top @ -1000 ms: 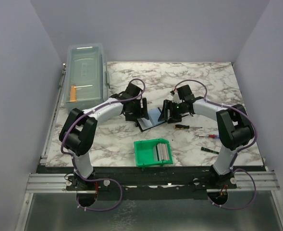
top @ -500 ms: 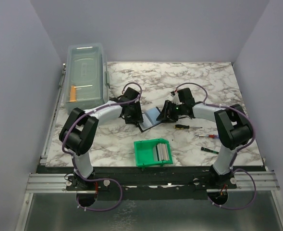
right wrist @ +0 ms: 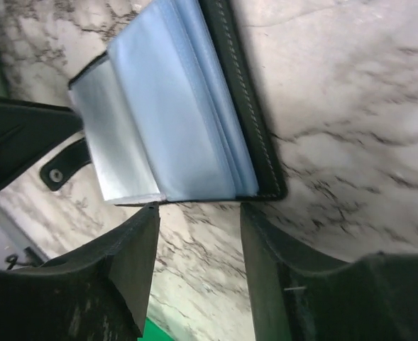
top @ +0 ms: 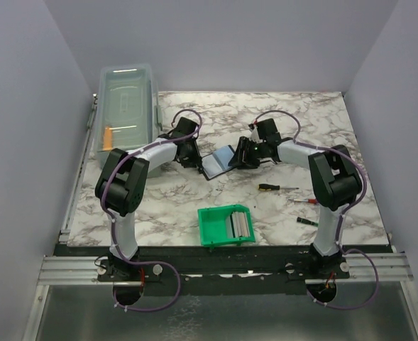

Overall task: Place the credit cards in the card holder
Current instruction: Open the card holder at the center of the board, then pick up the credit card from the storage box.

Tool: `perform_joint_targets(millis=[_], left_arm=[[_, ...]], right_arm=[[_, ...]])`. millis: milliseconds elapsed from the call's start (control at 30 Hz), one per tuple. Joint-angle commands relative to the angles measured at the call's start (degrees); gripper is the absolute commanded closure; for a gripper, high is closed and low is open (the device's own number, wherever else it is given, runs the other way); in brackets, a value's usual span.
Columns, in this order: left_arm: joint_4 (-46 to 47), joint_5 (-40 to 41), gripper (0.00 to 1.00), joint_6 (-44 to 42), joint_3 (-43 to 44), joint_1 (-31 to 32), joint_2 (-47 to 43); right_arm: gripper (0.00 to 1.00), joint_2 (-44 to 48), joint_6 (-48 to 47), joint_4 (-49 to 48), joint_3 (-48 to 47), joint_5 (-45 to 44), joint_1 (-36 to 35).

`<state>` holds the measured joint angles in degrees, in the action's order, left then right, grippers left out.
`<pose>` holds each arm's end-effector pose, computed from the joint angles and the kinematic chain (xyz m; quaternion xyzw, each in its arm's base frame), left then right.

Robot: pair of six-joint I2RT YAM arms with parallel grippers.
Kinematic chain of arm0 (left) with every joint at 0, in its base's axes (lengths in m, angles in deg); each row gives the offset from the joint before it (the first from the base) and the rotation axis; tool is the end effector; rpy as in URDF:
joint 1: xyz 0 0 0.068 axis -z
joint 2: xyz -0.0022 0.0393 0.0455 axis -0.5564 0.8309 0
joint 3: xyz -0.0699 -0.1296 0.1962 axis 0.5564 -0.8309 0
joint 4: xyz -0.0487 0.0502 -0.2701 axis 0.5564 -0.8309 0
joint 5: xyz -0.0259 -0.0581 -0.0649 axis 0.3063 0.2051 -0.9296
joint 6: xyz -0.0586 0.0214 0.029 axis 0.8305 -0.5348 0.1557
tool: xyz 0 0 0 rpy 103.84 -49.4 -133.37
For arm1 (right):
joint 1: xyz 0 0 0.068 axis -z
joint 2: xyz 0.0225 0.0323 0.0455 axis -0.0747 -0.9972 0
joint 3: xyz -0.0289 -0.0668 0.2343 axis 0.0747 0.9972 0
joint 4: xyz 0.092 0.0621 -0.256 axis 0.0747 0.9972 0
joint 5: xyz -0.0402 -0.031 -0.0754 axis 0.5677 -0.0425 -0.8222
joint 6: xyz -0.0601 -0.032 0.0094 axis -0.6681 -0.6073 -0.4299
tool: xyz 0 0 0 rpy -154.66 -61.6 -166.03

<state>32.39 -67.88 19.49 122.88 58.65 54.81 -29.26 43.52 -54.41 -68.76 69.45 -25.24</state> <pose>0.3800 -0.1790 0.1107 -0.1156 0.9538 -0.1674 0.2211 0.3831 0.1751 0.0915 0.0081 0.9183 0.3510 0.1828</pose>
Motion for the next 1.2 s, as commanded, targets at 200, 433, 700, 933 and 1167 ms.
perform_joint_targets(millis=[200,433,700,933,1167], left_arm=[[-1.70,-3.28,0.56,-2.78,-2.85,0.12,-8.14],[-5.60,-7.84,0.33,-6.63,-3.07,0.15,-16.07],[-10.95,-16.37,0.12,-12.95,-3.09,0.12,-24.78],[-11.22,-14.74,0.10,-15.84,-6.26,0.12,-28.61],[-10.21,-15.30,0.10,-16.08,-7.85,0.16,-29.48]], right_arm=[[0.16,22.33,-7.53,31.52,2.24,-26.98,-6.77],[0.02,34.83,7.04,49.04,1.67,-36.48,-23.84],[0.02,26.10,31.80,65.83,-6.58,-49.71,-48.47],[0.04,17.35,36.93,68.74,-7.86,-54.45,-51.59],[0.02,11.32,33.65,65.67,-10.39,-56.45,-51.37]])
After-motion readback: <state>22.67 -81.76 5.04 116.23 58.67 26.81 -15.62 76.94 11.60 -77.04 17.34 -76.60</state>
